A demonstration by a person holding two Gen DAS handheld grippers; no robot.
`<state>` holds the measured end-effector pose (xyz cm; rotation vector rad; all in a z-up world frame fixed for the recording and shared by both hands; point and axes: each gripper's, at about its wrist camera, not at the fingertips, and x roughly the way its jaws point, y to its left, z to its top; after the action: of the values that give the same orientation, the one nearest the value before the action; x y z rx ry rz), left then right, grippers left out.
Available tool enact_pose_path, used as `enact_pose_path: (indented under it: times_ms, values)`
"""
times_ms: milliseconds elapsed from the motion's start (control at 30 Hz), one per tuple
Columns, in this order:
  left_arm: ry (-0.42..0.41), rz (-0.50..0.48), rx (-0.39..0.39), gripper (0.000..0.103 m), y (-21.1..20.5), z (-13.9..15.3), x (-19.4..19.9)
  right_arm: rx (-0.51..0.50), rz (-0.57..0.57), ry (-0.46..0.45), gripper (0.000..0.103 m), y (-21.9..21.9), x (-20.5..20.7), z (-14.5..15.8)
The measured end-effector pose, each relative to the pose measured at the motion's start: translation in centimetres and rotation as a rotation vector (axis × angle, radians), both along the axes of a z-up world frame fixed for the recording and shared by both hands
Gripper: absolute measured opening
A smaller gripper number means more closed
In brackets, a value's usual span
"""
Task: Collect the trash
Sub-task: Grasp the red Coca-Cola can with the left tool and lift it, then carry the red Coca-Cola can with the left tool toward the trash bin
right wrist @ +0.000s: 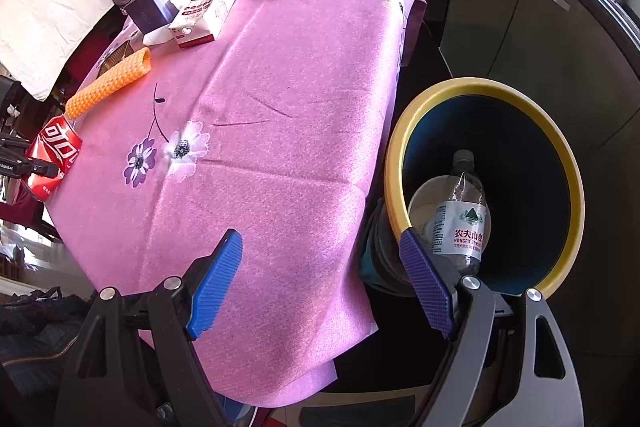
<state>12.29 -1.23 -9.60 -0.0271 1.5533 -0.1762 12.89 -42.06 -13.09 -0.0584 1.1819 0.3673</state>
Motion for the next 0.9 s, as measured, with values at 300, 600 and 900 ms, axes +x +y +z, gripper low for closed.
enact_pose_path:
  times_ms: [300,600,900]
  values:
    - [-0.099,-0.030,-0.040,0.048,2.4,2.8,-2.1,0.000,0.007,-0.013,0.080,0.4,-0.2,0.5]
    - [-0.126,-0.086,-0.037,0.047,-0.7,2.5,-1.3,-0.006,0.013,-0.010,0.080,0.5,-0.6,0.5]
    - [-0.107,-0.169,0.022,0.047,-4.5,1.4,0.0,-0.015,0.026,0.017,0.080,0.3,-0.5,-0.4]
